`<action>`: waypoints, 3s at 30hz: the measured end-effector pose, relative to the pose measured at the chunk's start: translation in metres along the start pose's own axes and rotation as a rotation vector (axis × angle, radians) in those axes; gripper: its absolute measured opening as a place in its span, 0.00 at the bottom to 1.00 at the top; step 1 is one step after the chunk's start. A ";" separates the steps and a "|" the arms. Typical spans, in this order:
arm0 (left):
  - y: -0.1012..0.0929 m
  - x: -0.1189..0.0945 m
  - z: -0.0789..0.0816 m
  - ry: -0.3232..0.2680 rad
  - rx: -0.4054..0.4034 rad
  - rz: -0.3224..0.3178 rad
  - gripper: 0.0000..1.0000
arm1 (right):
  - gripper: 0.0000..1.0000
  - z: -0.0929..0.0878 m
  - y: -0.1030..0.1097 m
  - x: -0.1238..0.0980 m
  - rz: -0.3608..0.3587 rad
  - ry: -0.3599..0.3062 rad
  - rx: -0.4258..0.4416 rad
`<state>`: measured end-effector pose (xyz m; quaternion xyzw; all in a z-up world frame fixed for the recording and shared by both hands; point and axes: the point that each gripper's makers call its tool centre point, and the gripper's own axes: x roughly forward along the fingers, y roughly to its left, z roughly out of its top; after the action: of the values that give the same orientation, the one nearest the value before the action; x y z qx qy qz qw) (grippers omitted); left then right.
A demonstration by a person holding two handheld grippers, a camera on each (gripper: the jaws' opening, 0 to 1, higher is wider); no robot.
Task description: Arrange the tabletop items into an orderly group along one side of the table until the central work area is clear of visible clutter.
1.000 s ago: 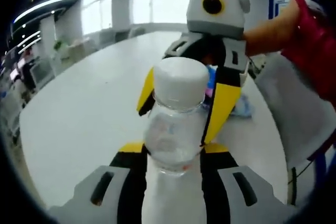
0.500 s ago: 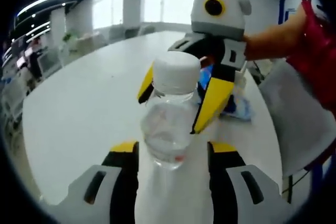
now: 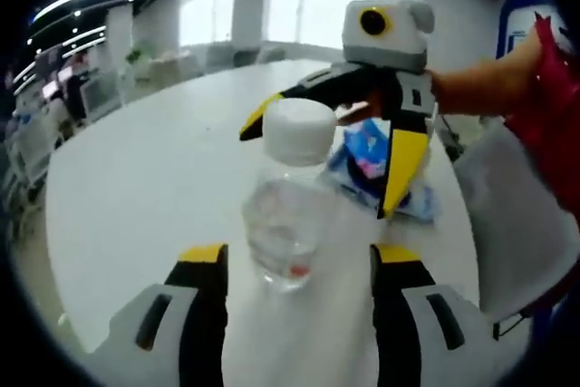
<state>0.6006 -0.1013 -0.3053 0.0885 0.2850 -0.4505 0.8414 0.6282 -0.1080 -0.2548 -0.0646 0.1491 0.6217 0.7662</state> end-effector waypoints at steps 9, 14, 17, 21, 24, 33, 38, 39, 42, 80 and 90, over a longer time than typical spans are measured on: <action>-0.012 -0.007 0.010 -0.038 -0.043 0.037 0.95 | 0.99 -0.006 0.001 -0.023 0.000 0.040 -0.032; -0.021 -0.010 0.015 -0.048 -0.033 0.040 0.96 | 0.99 -0.011 0.002 -0.040 -0.008 0.052 -0.050; -0.024 -0.015 0.016 -0.054 -0.034 0.051 0.96 | 0.99 -0.014 0.002 -0.053 -0.019 0.060 -0.059; -0.026 -0.025 0.017 -0.084 -0.050 0.080 0.96 | 0.99 -0.014 -0.002 -0.076 -0.046 0.054 -0.068; -0.029 -0.034 0.016 -0.106 -0.070 0.095 0.96 | 0.99 -0.015 -0.009 -0.093 -0.071 0.051 -0.070; -0.051 -0.058 0.018 -0.185 -0.102 0.153 0.96 | 0.99 -0.022 -0.022 -0.148 -0.154 0.023 -0.045; -0.071 -0.062 0.023 -0.225 -0.103 0.170 0.96 | 0.99 -0.030 -0.024 -0.183 -0.204 0.018 -0.035; -0.074 -0.062 0.024 -0.236 -0.110 0.167 0.96 | 0.99 -0.032 -0.023 -0.189 -0.210 0.017 -0.032; -0.089 -0.061 0.026 -0.254 -0.114 0.165 0.95 | 0.99 -0.040 -0.021 -0.212 -0.238 0.021 -0.028; -0.238 -0.032 0.043 -0.392 -0.132 0.058 0.87 | 0.92 -0.151 0.055 -0.309 -0.277 0.220 0.000; -0.240 -0.029 0.038 -0.388 -0.157 0.055 0.85 | 0.88 -0.175 0.035 -0.316 -0.171 0.464 -0.310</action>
<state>0.4093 -0.2349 -0.2323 -0.0579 0.1492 -0.4125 0.8968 0.5103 -0.4447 -0.3197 -0.3335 0.2176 0.5388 0.7424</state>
